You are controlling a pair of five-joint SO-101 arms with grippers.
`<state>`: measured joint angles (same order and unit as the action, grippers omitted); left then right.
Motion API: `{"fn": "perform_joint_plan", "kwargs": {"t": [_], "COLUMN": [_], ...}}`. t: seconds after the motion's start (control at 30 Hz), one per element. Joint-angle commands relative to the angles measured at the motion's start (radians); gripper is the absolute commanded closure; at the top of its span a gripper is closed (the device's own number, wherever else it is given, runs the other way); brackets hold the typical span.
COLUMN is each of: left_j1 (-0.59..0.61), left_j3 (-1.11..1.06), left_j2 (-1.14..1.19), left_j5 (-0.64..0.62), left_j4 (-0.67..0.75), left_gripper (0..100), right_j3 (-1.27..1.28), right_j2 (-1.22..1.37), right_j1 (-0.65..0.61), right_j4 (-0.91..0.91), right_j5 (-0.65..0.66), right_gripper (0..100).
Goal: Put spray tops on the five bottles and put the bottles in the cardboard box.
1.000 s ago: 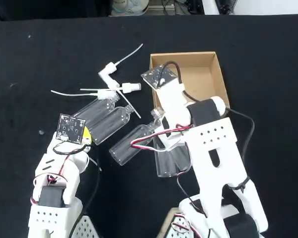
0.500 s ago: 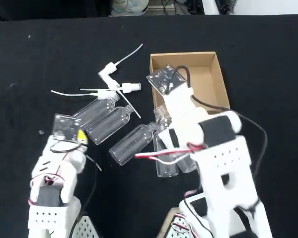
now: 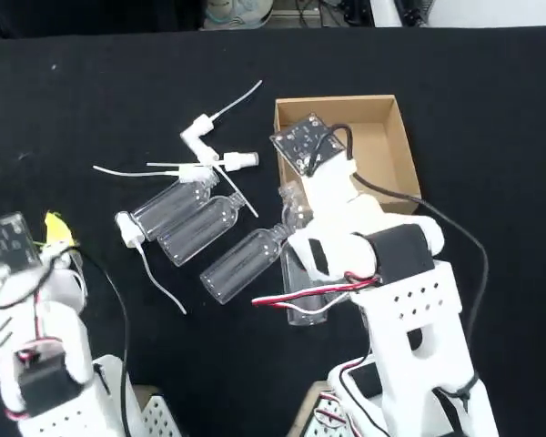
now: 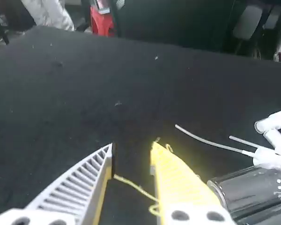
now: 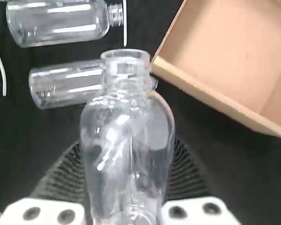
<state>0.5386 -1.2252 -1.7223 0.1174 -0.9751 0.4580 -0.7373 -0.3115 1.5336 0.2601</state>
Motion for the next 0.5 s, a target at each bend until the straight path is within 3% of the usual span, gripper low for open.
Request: {"fn": "perform_joint_plan", "kwargs": {"t": [0.0, 0.23, 0.4, 0.47], "left_j1": [-0.059, -0.176, -0.217, -0.217], "left_j3": [0.236, 0.622, 0.785, 0.843], "left_j2": [0.377, 1.043, 1.353, 1.441], "left_j5": [-0.014, -0.012, -0.029, -0.097], "left_j4": [-0.032, -0.293, -0.319, -0.315], "left_gripper": [85, 85, 83, 79], "right_j3": [-0.002, 0.035, 0.154, 0.199], "right_j2": [-0.036, -0.036, -0.036, -0.036], "right_j1": [-0.017, -0.046, -0.12, -0.12], "right_j4": [-0.064, -0.155, -0.241, -0.269], "right_j5": [-0.009, -0.086, -0.087, -0.087], "right_gripper": [98.5, 98.5, 98.5, 98.5]}}
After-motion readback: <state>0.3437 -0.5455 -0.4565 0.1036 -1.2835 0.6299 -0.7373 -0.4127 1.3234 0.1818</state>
